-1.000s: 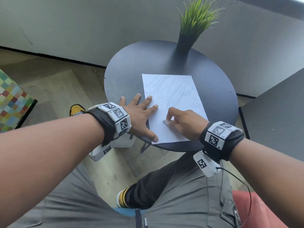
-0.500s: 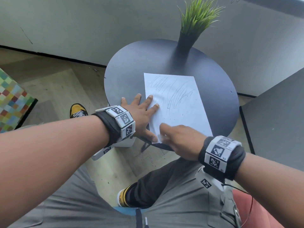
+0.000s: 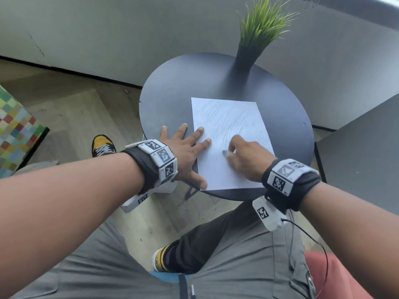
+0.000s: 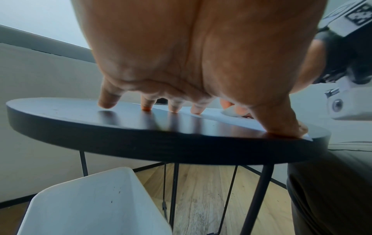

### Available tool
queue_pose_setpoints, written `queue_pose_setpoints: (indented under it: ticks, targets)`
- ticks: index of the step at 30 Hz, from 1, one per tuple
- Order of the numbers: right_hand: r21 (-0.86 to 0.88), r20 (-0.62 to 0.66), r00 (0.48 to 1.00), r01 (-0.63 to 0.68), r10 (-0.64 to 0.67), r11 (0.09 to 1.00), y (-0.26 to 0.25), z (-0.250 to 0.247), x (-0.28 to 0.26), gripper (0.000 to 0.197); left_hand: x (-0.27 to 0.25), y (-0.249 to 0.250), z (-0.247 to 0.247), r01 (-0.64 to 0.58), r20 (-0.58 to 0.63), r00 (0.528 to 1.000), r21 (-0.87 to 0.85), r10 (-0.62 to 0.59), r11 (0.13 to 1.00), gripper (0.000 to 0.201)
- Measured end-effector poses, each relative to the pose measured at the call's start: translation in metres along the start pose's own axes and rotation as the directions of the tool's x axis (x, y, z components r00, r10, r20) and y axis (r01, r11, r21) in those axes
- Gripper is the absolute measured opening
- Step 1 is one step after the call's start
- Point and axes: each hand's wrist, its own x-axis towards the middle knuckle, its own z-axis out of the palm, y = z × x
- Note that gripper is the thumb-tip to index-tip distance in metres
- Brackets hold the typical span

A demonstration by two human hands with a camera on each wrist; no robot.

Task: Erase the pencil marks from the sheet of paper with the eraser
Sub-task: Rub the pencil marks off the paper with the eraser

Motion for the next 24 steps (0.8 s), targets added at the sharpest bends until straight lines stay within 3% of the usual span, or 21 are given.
queue_pose_setpoints:
  ticks: [3,6,11,15,24]
  targets:
    - [0.138,-0.059,0.998,-0.024,0.032,0.990,0.011,-0.008,0.011,0.022,-0.004,-0.004,0.000,-0.047,-0.011,0.999,-0.006,0.047,0.999,0.119]
    - [0.153,-0.045,0.999,0.006,0.001,0.988,0.005,-0.015,0.014,0.021,-0.007,-0.007,-0.001,-0.100,-0.051,0.994,-0.030,0.099,0.994,0.108]
    - [0.185,-0.053,0.994,0.104,-0.096,0.977,-0.010,-0.016,0.025,0.018,0.001,-0.014,-0.006,-0.028,-0.136,0.990,-0.041,0.022,0.999,0.121]
    - [0.165,-0.070,0.988,0.149,-0.139,0.975,-0.012,-0.009,0.034,0.020,0.005,-0.010,-0.005,-0.030,-0.101,0.994,0.058,0.036,0.998,0.126]
    - [0.075,-0.148,0.988,0.062,-0.051,0.995,0.007,-0.001,0.038,0.024,0.003,-0.002,-0.013,-0.023,-0.029,0.999,0.115,0.027,0.993,0.123]
